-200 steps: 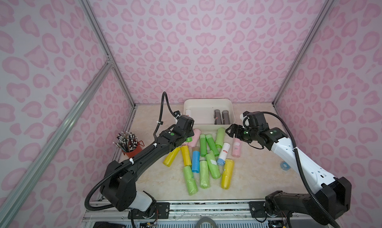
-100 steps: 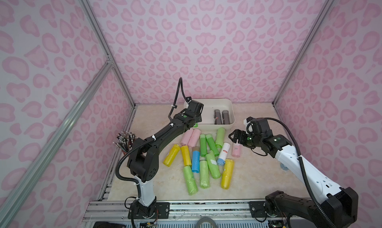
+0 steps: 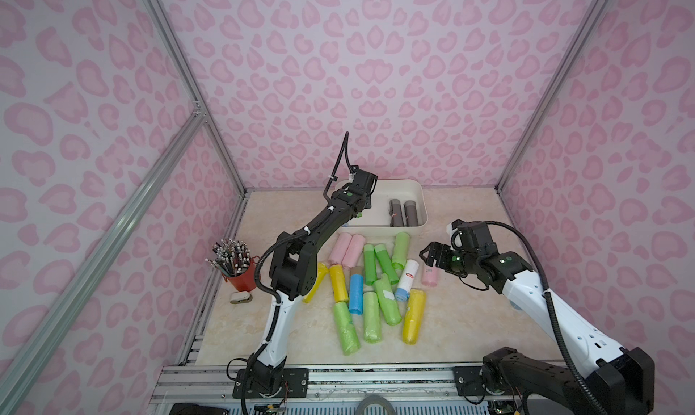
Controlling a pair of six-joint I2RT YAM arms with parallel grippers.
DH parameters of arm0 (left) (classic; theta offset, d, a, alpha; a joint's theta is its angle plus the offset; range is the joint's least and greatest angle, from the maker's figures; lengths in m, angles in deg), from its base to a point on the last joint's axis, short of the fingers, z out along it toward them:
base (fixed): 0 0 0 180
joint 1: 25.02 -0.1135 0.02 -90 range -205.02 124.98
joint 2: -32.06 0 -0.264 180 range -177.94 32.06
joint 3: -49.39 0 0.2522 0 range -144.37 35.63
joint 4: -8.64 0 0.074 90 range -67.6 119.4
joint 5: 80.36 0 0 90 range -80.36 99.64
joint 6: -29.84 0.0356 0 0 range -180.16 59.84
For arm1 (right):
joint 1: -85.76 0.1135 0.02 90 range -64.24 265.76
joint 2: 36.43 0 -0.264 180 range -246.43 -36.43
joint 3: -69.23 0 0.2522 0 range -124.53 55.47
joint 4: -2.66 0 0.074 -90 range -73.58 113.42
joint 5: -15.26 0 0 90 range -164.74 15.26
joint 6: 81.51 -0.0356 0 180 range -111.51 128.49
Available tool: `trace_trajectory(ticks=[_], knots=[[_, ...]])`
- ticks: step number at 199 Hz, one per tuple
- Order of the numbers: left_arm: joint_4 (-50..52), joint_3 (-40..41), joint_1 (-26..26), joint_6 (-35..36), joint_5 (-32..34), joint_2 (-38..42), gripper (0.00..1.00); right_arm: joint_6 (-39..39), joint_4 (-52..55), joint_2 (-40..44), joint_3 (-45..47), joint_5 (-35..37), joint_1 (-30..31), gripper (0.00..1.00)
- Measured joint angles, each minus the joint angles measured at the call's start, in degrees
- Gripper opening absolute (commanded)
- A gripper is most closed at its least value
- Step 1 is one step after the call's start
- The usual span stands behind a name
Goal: Put the roll of trash bags into the storage box
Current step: Place the roll of trash bags in the storage box.
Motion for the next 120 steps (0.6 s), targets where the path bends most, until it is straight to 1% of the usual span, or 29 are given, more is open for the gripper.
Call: trace_trajectory(ticks=[38, 56, 105, 120], knots=[[2.62, -8.44, -2.03, 1.40, -0.52, -8.44, 0.00, 0.00, 0.02, -0.04, 0.02, -0.20, -0.24, 0.90], [3.19, -12.63, -2.32, 2.51, 0.37, -11.54, 0.00, 0.00, 0.02, -0.04, 0.04, -0.20, -0.26, 0.90], [4.07, -15.96, -2.47, 4.02, 0.85, -15.82, 0.00, -0.20, 0.04, -0.46, 0.85, -0.22, -0.31, 0.90], [4.35, -16.09, -2.69, 3.96, 0.81, -16.39, 0.10, -0.42, 0.11, -0.55, 1.05, -0.24, -0.35, 0.90]])
